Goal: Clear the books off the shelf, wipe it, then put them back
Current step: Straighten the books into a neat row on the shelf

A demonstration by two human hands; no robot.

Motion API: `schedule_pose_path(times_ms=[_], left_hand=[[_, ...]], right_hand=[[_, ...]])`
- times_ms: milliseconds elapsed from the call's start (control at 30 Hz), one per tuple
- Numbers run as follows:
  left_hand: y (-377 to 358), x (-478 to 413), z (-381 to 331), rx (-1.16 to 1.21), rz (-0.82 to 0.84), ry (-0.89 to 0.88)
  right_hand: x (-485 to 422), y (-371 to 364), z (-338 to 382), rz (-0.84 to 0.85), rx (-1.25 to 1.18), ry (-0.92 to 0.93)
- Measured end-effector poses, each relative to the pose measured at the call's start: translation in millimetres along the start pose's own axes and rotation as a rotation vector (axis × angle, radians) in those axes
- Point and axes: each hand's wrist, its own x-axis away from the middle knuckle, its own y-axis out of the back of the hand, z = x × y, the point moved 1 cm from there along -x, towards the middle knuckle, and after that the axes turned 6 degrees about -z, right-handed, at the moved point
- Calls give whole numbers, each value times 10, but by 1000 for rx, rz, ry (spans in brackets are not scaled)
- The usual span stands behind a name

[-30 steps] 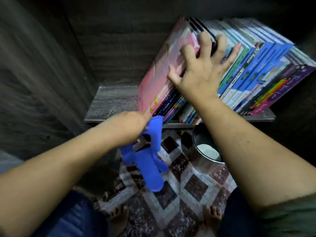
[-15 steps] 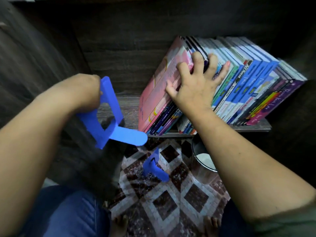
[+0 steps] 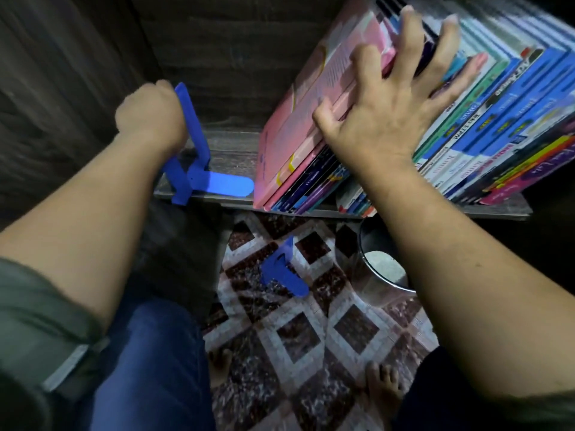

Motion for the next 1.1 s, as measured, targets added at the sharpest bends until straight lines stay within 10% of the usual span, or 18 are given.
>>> schedule_pose_path(times_ms=[1100], left_hand=[[-448,-413,218,-13,-330,21]], right_hand=[[-7,-68,15,-64,-6,3]])
